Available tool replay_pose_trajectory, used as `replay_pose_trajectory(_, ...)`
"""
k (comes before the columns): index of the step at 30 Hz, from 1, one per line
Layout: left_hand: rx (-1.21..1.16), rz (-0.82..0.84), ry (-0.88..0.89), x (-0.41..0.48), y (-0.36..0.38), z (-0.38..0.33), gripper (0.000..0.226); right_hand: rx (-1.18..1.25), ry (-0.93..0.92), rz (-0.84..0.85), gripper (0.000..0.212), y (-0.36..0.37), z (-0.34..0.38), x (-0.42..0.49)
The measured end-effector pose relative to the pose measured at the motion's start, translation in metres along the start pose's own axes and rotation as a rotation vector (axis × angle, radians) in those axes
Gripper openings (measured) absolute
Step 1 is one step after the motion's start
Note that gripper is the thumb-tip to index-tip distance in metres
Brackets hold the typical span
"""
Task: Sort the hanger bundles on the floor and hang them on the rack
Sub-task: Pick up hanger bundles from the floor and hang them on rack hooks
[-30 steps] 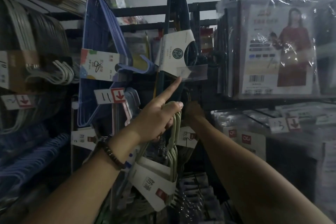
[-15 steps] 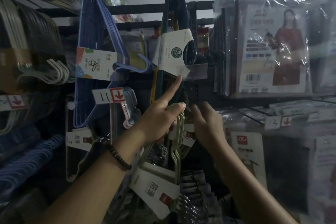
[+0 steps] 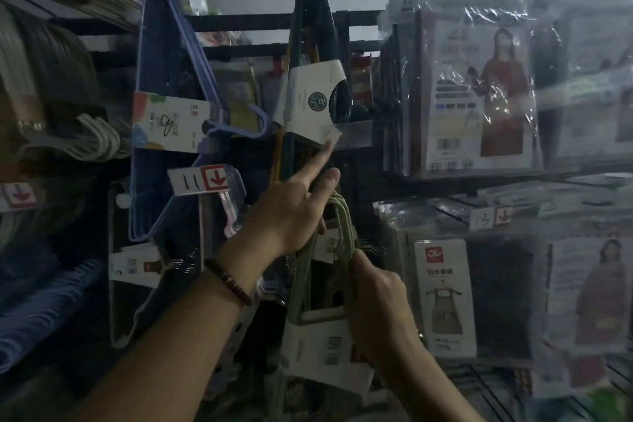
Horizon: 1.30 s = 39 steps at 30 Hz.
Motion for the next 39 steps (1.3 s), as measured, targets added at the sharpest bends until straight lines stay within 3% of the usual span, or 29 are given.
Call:
replay_pose_trajectory(3, 0.121, -0.033, -0.001, 0.004, -0.012, 0.005, 0.046, -0.023, 0.052, -0.040, 0.012, -0.011, -0.019, 0.014)
replay_pose_trajectory(11, 0.282, 0.028, -0.007, 0.007, -0.016, 0.004, 0.073, -0.170, 0.062, -0.038, 0.002, -0.029, -0.029, 0.065)
replay_pose_trajectory(18, 0.329, 0.047, -0.028, 0.007, -0.011, 0.006, 0.090, -0.252, 0.084, -0.027, 0.009, -0.011, -0.042, 0.103)
replay_pose_trajectory(26, 0.374, 0.046, -0.062, 0.004, -0.008, 0.000, 0.096, -0.290, 0.115, 0.121, 0.019, 0.027, -0.058, 0.129)
replay_pose_trajectory(32, 0.431, 0.025, -0.084, 0.001, -0.005, -0.002, 0.106, -0.613, 0.103, 0.291, 0.028, 0.073, -0.077, 0.170)
replay_pose_trajectory(37, 0.461, 0.032, -0.117, -0.006, -0.004, -0.003, 0.102, -0.395, 0.259, 0.327, 0.024, 0.091, -0.098, 0.191)
replay_pose_trajectory(39, 0.447, 0.040, -0.135, -0.008, -0.006, 0.001, 0.102, -0.345, 0.290, 0.288, 0.041, 0.099, -0.111, 0.188)
Point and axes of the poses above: each hand's wrist, its own x-axis towards the middle knuckle, its own y-axis out of the palm, z = x × y, the point moved 6 cm from there along x, towards the middle knuckle, and after that the axes turned 5 degrees about y, right-handed, at the moved point
